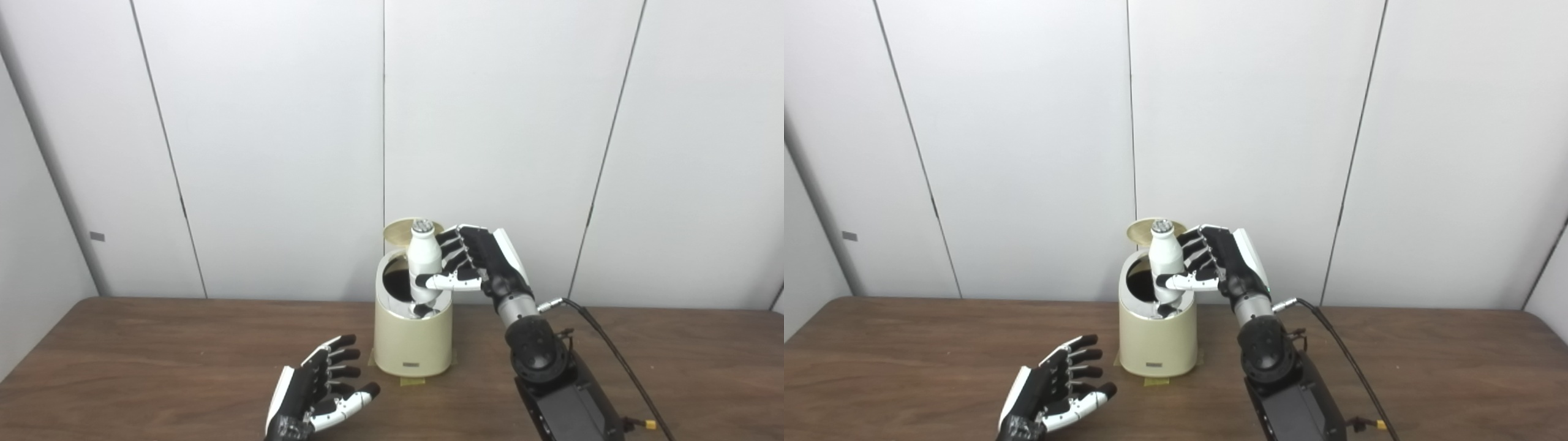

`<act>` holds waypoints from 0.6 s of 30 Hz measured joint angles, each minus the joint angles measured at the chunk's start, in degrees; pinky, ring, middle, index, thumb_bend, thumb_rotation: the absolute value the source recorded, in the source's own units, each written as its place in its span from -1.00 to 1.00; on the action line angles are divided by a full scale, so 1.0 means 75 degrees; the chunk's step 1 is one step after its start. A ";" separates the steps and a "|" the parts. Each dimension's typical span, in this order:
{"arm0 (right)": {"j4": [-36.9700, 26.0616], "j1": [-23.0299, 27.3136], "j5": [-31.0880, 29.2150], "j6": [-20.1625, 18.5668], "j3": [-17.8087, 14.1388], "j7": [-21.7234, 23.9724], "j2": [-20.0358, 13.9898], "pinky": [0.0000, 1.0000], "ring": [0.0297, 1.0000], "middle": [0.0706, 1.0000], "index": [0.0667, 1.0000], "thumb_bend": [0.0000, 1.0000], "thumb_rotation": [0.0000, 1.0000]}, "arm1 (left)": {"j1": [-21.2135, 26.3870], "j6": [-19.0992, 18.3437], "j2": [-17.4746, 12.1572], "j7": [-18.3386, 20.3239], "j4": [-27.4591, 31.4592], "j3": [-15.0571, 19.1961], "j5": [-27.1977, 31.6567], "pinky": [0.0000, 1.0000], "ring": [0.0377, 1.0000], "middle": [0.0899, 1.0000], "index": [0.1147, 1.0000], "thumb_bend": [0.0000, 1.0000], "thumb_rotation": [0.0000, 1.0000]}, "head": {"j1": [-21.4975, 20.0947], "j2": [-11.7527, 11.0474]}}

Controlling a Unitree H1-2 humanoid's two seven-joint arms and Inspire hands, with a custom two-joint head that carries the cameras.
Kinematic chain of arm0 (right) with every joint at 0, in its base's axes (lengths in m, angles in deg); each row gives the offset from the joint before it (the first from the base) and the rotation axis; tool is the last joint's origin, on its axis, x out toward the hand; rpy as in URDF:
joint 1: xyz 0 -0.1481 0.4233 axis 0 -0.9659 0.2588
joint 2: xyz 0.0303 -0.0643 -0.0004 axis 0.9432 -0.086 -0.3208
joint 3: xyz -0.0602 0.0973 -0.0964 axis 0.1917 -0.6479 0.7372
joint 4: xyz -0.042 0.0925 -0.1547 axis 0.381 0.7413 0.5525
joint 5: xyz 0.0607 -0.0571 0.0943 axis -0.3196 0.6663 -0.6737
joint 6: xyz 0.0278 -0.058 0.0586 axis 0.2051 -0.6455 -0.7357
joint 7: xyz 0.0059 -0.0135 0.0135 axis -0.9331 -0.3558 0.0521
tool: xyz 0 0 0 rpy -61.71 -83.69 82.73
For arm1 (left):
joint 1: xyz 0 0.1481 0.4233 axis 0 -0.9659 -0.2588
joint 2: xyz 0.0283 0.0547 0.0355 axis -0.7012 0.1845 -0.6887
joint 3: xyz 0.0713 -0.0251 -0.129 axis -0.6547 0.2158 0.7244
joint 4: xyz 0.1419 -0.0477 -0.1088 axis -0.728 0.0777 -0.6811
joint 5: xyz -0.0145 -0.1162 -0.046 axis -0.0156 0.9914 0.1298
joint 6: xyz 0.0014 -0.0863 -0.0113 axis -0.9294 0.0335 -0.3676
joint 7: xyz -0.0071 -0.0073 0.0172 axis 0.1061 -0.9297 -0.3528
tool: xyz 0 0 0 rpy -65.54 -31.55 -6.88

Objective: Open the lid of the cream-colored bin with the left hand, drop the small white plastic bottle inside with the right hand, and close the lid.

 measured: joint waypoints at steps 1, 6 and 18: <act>-0.0027 0.0000 0.0001 -0.0037 0.0018 0.0086 -0.0018 -0.33 -0.22 -0.12 -0.03 0.04 -1.00 | 0.0000 -0.0002 -0.0001 0.0000 0.0004 0.0000 -0.0001 0.23 0.40 0.51 0.65 0.37 -0.87 | 0.0000 0.0012; -0.0212 0.0000 0.0003 -0.0104 0.0240 0.0585 -0.0331 -0.08 -0.16 -0.12 0.00 0.04 -1.00 | 0.0000 -0.0015 -0.0008 0.0004 0.0029 -0.0001 0.0000 0.24 0.40 0.51 0.65 0.37 -0.86 | -0.0012 0.0035; -0.0327 0.0034 -0.0016 -0.0233 0.0321 0.1097 -0.0519 -0.04 0.26 0.40 0.40 0.84 -0.98 | 0.0000 -0.0033 -0.0010 0.0015 0.0031 -0.0001 0.0036 0.23 0.39 0.51 0.66 0.37 -0.88 | -0.0047 0.0094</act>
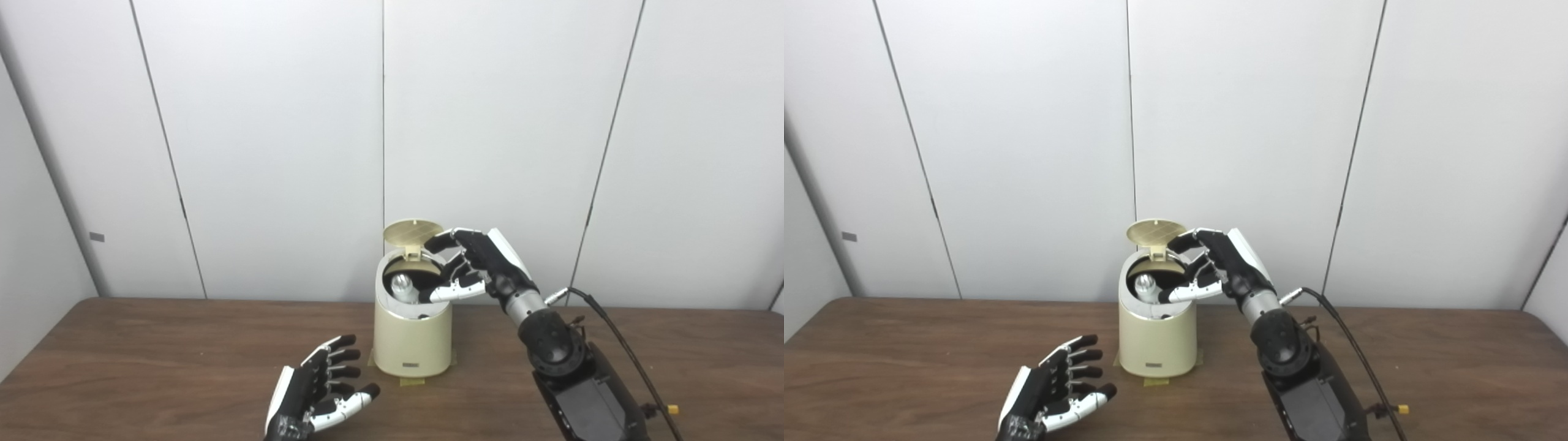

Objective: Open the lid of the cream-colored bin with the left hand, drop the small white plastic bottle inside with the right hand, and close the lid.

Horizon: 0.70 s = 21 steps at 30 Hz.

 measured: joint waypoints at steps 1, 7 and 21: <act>-0.0010 0.0000 0.0000 -0.0011 0.0000 0.0019 -0.0005 -0.04 0.25 0.40 0.39 0.84 -0.97 | 0.0000 0.0000 -0.0002 0.0001 0.0000 -0.0001 -0.0001 0.24 0.39 0.51 0.66 0.37 -0.87 | -0.0012 0.0012; -0.0031 0.0000 0.0001 -0.0021 0.0005 0.0071 -0.0026 -0.06 0.23 0.40 0.38 0.84 -0.97 | 0.0000 -0.0040 -0.0011 0.0000 0.0001 -0.0006 -0.0012 0.25 0.39 0.50 0.65 0.38 -0.85 | 0.0000 0.0023; -0.0819 -0.0427 -0.0088 -0.0103 -0.0257 0.0108 -0.0054 -0.18 -0.04 0.17 0.28 0.73 -0.88 | 0.0000 -0.0045 -0.0020 0.0000 0.0001 -0.0003 0.0008 0.23 0.39 0.50 0.64 0.37 -0.87 | 0.0023 0.0000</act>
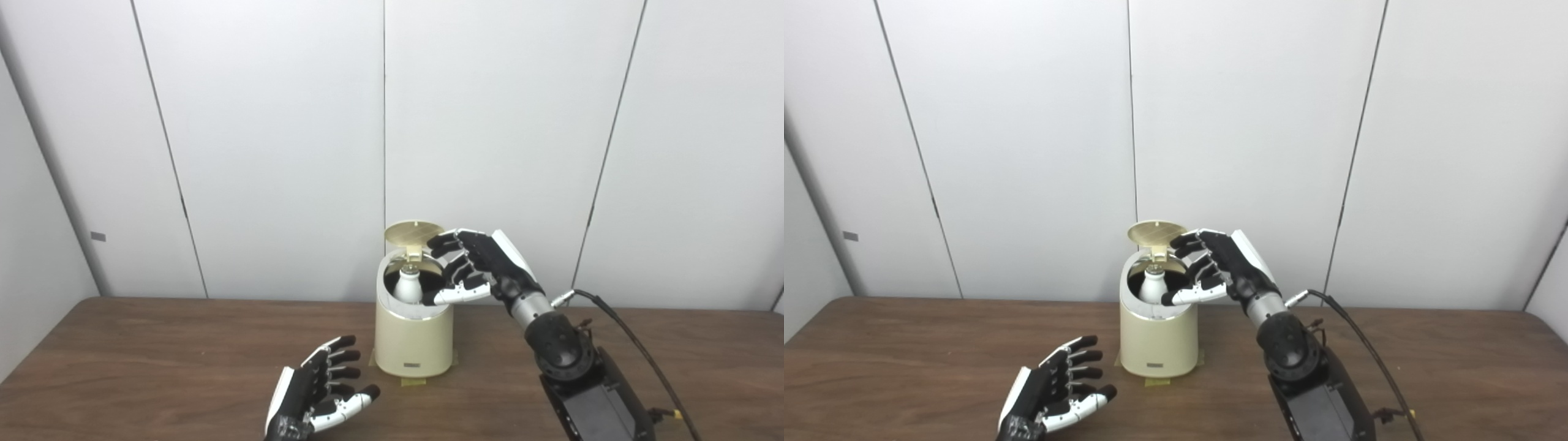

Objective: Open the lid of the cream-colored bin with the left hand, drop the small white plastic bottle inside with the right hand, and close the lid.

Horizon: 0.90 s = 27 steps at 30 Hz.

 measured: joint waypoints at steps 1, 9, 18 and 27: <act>-0.0181 -0.0098 -0.0037 -0.0007 -0.0091 -0.0005 -0.0014 -0.18 -0.04 0.16 0.27 0.69 -0.86 | 0.0001 0.0000 -0.0003 0.0000 0.0001 0.0000 0.0001 0.24 0.39 0.51 0.64 0.38 -0.87 | 0.0012 0.0000; -0.1041 -0.0694 -0.0546 0.0197 -0.0752 -0.0015 -0.0412 -0.22 -0.10 0.01 0.13 0.63 -0.89 | 0.0001 0.0002 -0.0041 -0.0002 0.0003 0.0026 0.0002 0.26 0.39 0.50 0.64 0.39 -0.81 | -0.0059 -0.0012; -0.1726 -0.2080 -0.1359 0.0207 -0.1197 0.0059 -0.0405 -0.20 0.01 0.21 0.32 0.50 -0.91 | 0.0001 0.0003 -0.0116 0.0003 0.0013 0.0030 0.0006 0.28 0.40 0.50 0.65 0.40 -0.75 | -0.0082 -0.0012; -0.1724 -0.2621 -0.1849 0.0305 -0.1464 0.0010 -0.0275 -0.11 0.04 0.30 0.39 0.50 -0.92 | 0.0000 0.0010 -0.0140 0.0007 0.0098 0.0033 0.0024 0.26 0.39 0.50 0.64 0.39 -0.78 | 0.0035 -0.0023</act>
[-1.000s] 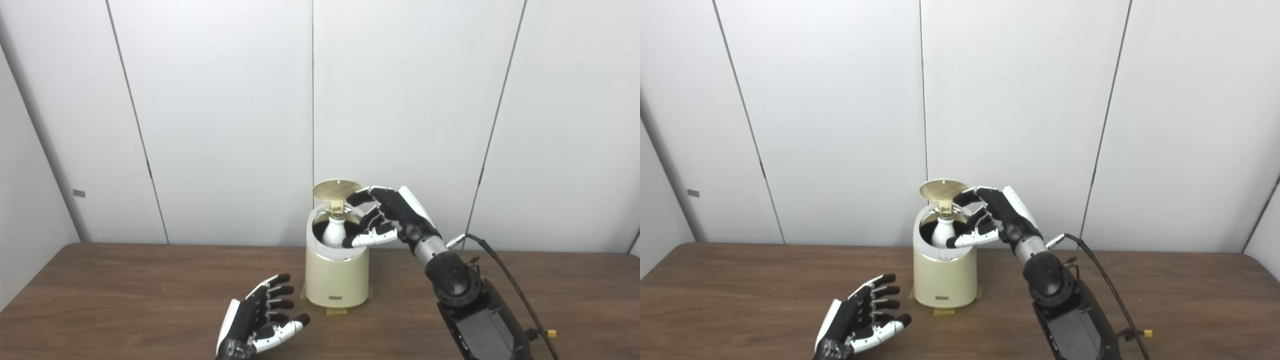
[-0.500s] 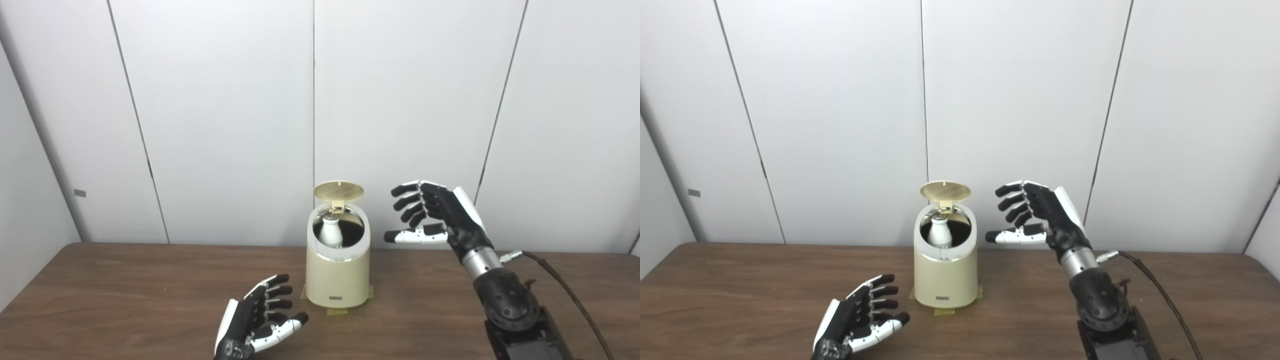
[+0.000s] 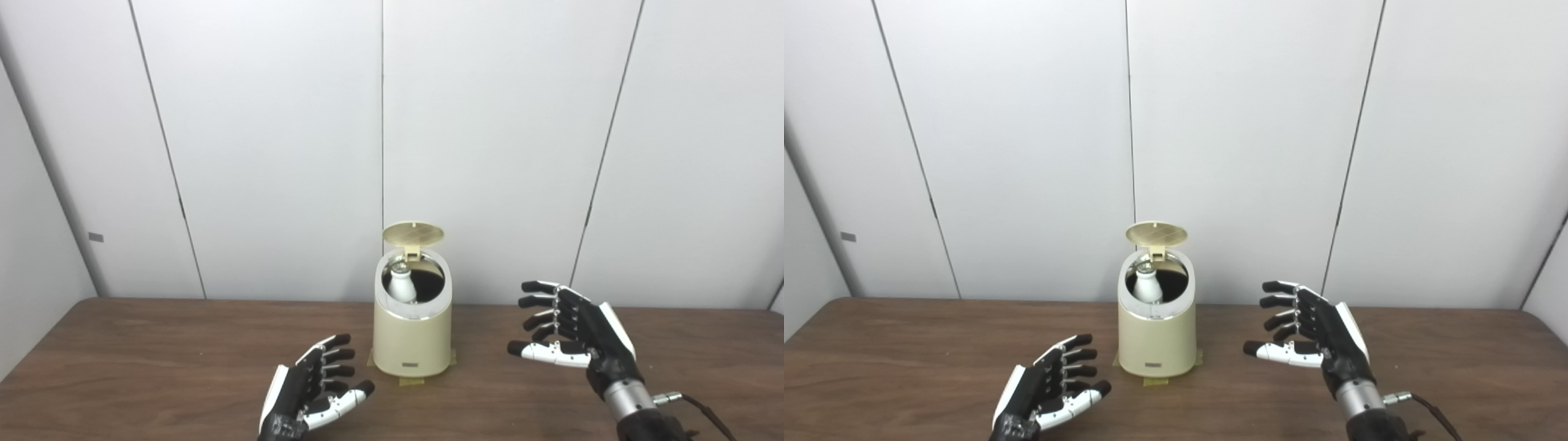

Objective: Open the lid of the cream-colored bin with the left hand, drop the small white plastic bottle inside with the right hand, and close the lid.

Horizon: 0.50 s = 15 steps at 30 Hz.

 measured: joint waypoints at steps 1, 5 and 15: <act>0.0002 -0.0052 -0.0069 0.0093 -0.0023 -0.0010 0.0052 -0.11 0.04 0.30 0.39 0.51 -0.92 | 0.0000 0.0006 -0.0003 0.0000 0.0013 0.0002 0.0003 0.26 0.39 0.50 0.65 0.39 -0.78 | 0.0023 0.0000; 0.0184 -0.0264 -0.0222 0.0653 -0.0027 -0.0047 0.0255 -0.18 0.00 0.28 0.38 0.47 -0.92 | 0.0000 0.0009 -0.0032 0.0018 0.0023 0.0005 0.0022 0.29 0.39 0.51 0.65 0.40 -0.76 | 0.0047 -0.0012; 0.0422 -0.0535 -0.0413 0.1121 -0.0142 -0.0246 0.0483 -0.19 -0.04 0.28 0.35 0.44 -0.89 | 0.0019 0.0099 -0.0125 0.0042 0.0051 0.0027 0.0045 0.40 0.59 0.66 0.68 0.50 -0.44 | 0.0070 -0.0035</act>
